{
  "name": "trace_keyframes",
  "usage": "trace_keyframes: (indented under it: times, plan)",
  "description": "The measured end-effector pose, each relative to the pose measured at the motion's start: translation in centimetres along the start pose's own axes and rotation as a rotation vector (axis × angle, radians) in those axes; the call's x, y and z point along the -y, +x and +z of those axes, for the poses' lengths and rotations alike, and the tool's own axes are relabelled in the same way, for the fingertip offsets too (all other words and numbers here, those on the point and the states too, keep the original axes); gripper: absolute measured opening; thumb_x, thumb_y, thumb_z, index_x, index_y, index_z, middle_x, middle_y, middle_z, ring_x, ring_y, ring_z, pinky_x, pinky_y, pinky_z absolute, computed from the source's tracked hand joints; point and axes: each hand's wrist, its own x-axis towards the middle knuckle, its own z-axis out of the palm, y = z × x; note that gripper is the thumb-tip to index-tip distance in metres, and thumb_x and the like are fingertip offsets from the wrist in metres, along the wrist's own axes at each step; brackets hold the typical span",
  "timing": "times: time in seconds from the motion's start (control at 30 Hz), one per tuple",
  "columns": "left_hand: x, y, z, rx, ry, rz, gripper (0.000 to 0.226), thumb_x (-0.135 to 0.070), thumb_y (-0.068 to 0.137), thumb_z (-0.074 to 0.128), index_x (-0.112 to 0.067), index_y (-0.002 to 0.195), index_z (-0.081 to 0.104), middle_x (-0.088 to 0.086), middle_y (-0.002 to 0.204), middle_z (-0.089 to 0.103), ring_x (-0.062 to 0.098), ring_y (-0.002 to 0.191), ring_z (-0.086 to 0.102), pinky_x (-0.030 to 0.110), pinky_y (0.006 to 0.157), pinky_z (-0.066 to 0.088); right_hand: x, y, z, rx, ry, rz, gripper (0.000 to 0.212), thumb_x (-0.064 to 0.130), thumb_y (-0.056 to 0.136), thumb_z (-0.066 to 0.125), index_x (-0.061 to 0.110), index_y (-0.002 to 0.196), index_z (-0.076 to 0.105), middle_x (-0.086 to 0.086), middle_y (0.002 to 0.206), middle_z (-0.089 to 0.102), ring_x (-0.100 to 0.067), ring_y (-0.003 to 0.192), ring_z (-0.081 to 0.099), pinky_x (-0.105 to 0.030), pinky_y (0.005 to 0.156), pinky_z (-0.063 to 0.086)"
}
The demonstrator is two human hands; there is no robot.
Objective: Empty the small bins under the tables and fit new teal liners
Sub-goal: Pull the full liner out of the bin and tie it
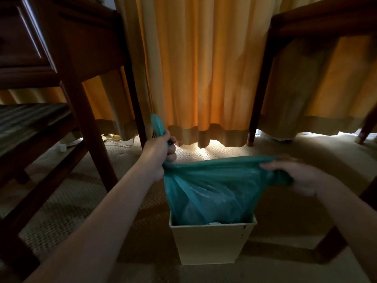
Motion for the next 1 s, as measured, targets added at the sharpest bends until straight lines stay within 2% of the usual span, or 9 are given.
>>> trace_keyframes:
  times: [0.07,0.13,0.27,0.33,0.53,0.63,0.73,0.83,1.0]
  plan:
    - [0.7,0.0,0.3,0.04,0.07,-0.04,0.035,-0.039,0.105,0.048,-0.013,0.081,0.052,-0.007,0.047,0.034,0.007,0.038,0.029,0.017,0.035,0.022,0.2,0.2,1.4,0.078,0.402,-0.059,0.045,0.019,0.07,0.073,-0.003,0.109,0.07,-0.02,0.109,0.074,-0.028,0.088,0.076,-0.034,0.066,0.062]
    - [1.4,-0.1,1.0,0.071,0.178,-0.062,0.034,-0.037,0.105,0.047,-0.012,0.084,0.054,-0.007,0.049,0.035,0.007,0.04,0.028,0.017,0.037,0.022,0.9,0.1,3.4,0.142,0.719,-0.133,0.031,0.016,0.061,0.071,0.0,0.087,0.078,-0.014,0.096,0.076,-0.027,0.085,0.076,-0.04,0.073,0.061]
    - [2.4,-0.5,2.3,0.137,0.32,-0.068,0.035,-0.041,0.104,0.048,-0.012,0.086,0.059,-0.008,0.046,0.04,0.008,0.041,0.032,0.019,0.042,0.027,1.7,0.9,6.0,0.149,0.963,-0.191,0.026,0.017,0.068,0.073,0.018,0.074,0.048,0.007,0.054,0.044,-0.01,0.045,0.044,-0.024,0.094,0.046]
    - [2.5,-0.5,2.6,0.153,0.358,-0.064,0.038,-0.045,0.103,0.047,-0.013,0.087,0.06,-0.009,0.046,0.04,0.007,0.04,0.031,0.02,0.042,0.027,2.0,1.3,6.7,0.12,0.929,-0.156,0.022,0.027,0.083,0.068,0.017,0.089,0.049,0.005,0.06,0.044,-0.012,0.048,0.039,-0.023,0.097,0.032]
    - [3.2,-0.2,3.0,0.213,0.36,-0.003,0.038,-0.049,0.101,0.034,-0.017,0.092,0.053,-0.008,0.048,0.039,0.009,0.04,0.029,0.025,0.043,0.025,1.7,1.1,8.7,0.096,0.566,-0.117,0.067,0.047,0.079,0.056,0.007,0.132,0.061,-0.019,0.124,0.063,-0.033,0.107,0.057,-0.043,0.092,0.046]
    - [3.6,-0.3,3.8,0.305,0.611,0.216,0.027,-0.031,0.103,0.038,-0.021,0.083,0.052,-0.006,0.058,0.043,0.008,0.043,0.039,0.029,0.048,0.029,1.5,0.9,10.3,0.083,0.451,-0.19,0.032,0.031,0.096,0.046,0.011,0.107,0.069,-0.014,0.094,0.071,-0.023,0.08,0.069,-0.034,0.073,0.056]
    - [3.9,-0.7,4.4,0.321,0.869,0.381,0.021,-0.026,0.103,0.043,-0.018,0.092,0.059,-0.002,0.075,0.057,0.011,0.065,0.055,0.029,0.056,0.037,1.1,0.7,11.6,0.207,0.296,-0.2,0.033,0.018,0.099,0.044,0.013,0.087,0.074,-0.005,0.074,0.074,-0.015,0.064,0.072,-0.022,0.056,0.057]
    - [4.3,-1.0,4.3,0.293,1.152,0.503,0.021,-0.027,0.101,0.045,-0.012,0.1,0.059,0.008,0.1,0.065,0.026,0.092,0.059,0.034,0.069,0.038,1.0,0.7,12.4,0.121,0.134,-0.254,0.019,0.019,0.101,0.053,0.018,0.093,0.07,0.003,0.068,0.075,-0.003,0.059,0.071,-0.013,0.051,0.053]
    - [4.2,-0.6,3.7,0.404,0.836,0.254,0.013,-0.022,0.093,0.059,-0.016,0.081,0.061,0.0,0.072,0.065,0.014,0.066,0.059,0.027,0.061,0.046,0.8,0.9,11.9,0.011,0.152,-0.347,0.016,0.026,0.101,0.054,0.026,0.092,0.068,0.009,0.076,0.077,0.001,0.065,0.071,-0.014,0.061,0.056]
